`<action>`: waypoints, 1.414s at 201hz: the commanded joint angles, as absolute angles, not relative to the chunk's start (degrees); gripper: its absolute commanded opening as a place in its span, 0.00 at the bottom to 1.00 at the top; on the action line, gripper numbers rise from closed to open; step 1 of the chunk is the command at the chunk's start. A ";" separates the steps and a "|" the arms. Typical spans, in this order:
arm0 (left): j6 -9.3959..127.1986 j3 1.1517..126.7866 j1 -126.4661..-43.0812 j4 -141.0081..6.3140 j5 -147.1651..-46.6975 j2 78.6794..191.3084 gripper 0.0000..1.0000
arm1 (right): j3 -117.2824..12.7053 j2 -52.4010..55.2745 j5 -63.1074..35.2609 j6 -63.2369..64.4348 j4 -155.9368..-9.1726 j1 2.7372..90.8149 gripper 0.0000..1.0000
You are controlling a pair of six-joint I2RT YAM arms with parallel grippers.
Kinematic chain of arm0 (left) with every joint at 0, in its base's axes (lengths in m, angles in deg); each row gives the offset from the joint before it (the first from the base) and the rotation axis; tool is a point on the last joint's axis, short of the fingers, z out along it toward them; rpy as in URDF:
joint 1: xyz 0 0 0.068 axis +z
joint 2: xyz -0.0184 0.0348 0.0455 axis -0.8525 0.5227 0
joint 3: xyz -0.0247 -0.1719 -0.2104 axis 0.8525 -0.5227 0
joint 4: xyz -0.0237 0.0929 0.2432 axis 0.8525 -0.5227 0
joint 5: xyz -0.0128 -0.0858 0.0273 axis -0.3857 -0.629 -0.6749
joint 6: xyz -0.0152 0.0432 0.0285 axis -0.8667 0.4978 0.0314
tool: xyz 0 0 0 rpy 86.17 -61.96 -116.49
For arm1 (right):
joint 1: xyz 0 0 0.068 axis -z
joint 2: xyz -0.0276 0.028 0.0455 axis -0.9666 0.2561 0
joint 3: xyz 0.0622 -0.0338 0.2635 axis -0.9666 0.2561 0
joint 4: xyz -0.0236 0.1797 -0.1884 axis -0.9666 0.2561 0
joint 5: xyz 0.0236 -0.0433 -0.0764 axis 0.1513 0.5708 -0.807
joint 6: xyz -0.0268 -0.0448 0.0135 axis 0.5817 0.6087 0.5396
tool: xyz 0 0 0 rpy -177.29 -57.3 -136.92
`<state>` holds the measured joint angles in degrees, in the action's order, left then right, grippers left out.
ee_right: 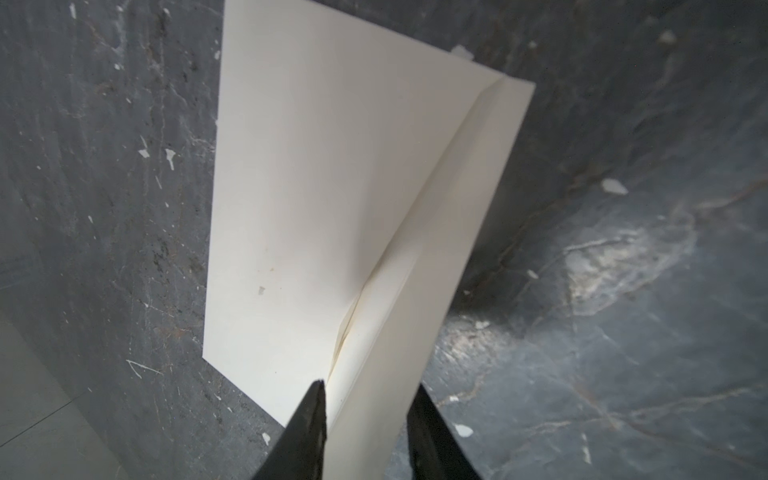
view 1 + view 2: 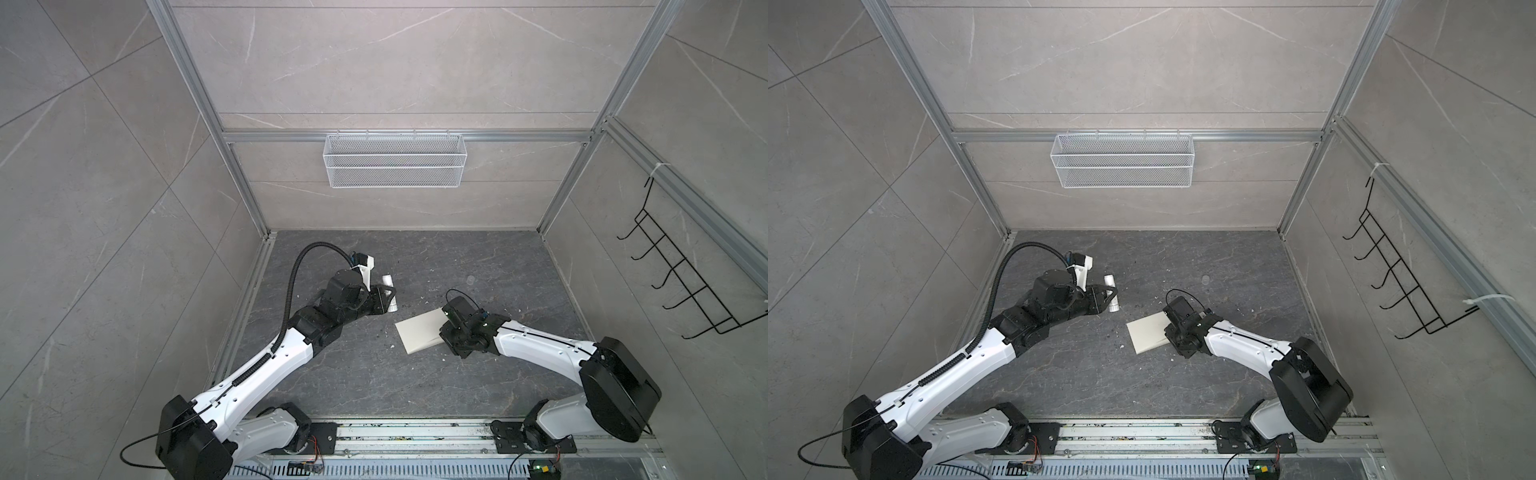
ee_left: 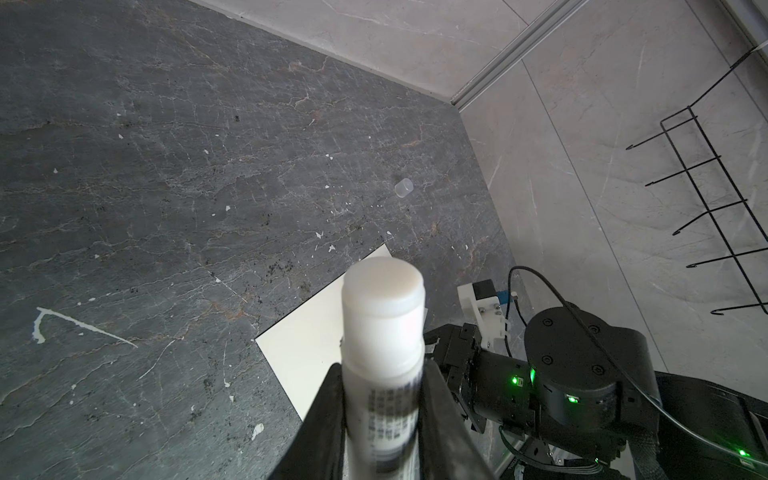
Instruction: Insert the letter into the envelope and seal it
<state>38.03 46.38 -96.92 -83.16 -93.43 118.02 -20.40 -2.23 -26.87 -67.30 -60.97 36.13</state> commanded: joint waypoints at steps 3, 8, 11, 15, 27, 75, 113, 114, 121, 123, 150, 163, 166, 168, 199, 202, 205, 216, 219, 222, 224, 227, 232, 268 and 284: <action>39.69 46.20 -97.03 -82.01 -92.49 116.75 0.00 | -20.60 -0.53 -24.94 -65.07 -61.31 37.01 0.22; 39.86 46.13 -97.06 -82.02 -92.50 116.75 0.00 | -20.79 -0.39 -24.50 -64.44 -61.17 37.35 0.18; 39.90 46.11 -97.07 -82.03 -92.59 116.69 0.00 | -20.95 -0.37 -24.32 -64.10 -60.96 37.50 0.16; 40.04 46.09 -97.05 -82.09 -92.70 116.72 0.00 | -21.19 -0.38 -24.12 -63.46 -60.74 37.74 0.14; 40.89 46.00 -97.05 -82.16 -92.90 116.74 0.00 | -22.25 -0.48 -23.51 -60.66 -59.48 38.44 0.07; 45.13 45.51 -97.82 -84.36 -92.08 116.26 0.00 | -37.69 3.95 -16.26 -30.52 -45.53 42.18 0.00; 45.10 44.44 -98.40 -84.44 -90.59 116.29 0.00 | -51.08 14.06 -12.77 -6.65 -30.46 43.35 0.00; 45.10 44.44 -98.39 -84.42 -90.48 116.30 0.00 | -51.20 14.17 -12.84 -6.31 -30.38 43.39 0.00; 45.09 44.22 -98.50 -84.46 -90.23 116.46 0.00 | -52.14 15.15 -12.93 -3.71 -29.85 43.43 0.00; 45.05 44.19 -98.53 -84.44 -90.27 116.46 0.00 | -52.56 15.44 -12.84 -3.07 -29.72 43.43 0.00; 44.58 43.48 -98.68 -84.16 -89.91 117.17 0.00 | -54.93 18.20 -12.73 2.78 -29.50 43.41 0.00; 44.40 43.17 -98.77 -83.95 -89.85 117.73 0.00 | -55.88 19.46 -12.88 3.44 -29.49 43.43 0.00; 44.35 43.08 -98.84 -83.84 -89.80 117.91 0.00 | -56.09 19.84 -12.67 3.52 -29.50 43.49 0.00; 44.32 43.05 -98.83 -83.80 -89.70 117.96 0.00 | -56.09 20.04 -12.47 3.49 -29.61 43.44 0.00; 43.78 41.92 -99.61 -81.66 -89.37 120.09 0.00 | -57.16 21.83 -11.23 2.19 -30.35 43.44 0.14; 43.78 41.81 -99.76 -81.44 -89.30 120.25 0.00 | -57.23 21.71 -11.34 2.02 -30.44 43.48 0.16; 43.71 41.74 -99.83 -81.28 -89.24 120.46 0.00 | -57.38 21.55 -11.25 1.84 -30.53 43.44 0.20; 43.67 41.41 -100.25 -80.77 -88.81 121.16 0.00 | -57.47 20.60 -11.05 1.15 -30.96 43.43 0.32; 43.75 41.35 -100.32 -80.56 -88.67 121.33 0.00 | -57.45 20.10 -11.02 0.91 -31.21 43.46 0.35; 43.82 41.28 -100.51 -80.35 -88.58 121.46 0.00 | -57.45 19.61 -11.08 0.67 -31.39 43.44 0.39; 43.79 41.21 -100.54 -80.24 -88.47 121.49 0.00 | -57.47 19.28 -11.24 0.47 -31.49 43.48 0.41; 43.79 41.11 -100.61 -80.07 -88.40 121.68 0.00 | -57.42 18.71 -11.57 0.21 -31.68 43.41 0.44; 43.78 41.07 -100.73 -79.86 -88.23 121.84 0.00 | -57.38 17.72 -12.29 -0.20 -31.94 43.43 0.49; 43.78 39.92 -101.11 -77.75 -87.37 122.70 0.00 | -55.88 7.97 -16.84 -2.43 -33.11 43.43 0.98; 43.89 39.65 -101.15 -76.95 -87.21 123.12 0.00 | -54.02 3.35 -17.36 -2.77 -34.33 43.43 0.99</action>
<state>43.39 39.54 -100.92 -81.37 -88.62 122.87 -55.48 11.28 -14.72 -1.47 -32.73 43.32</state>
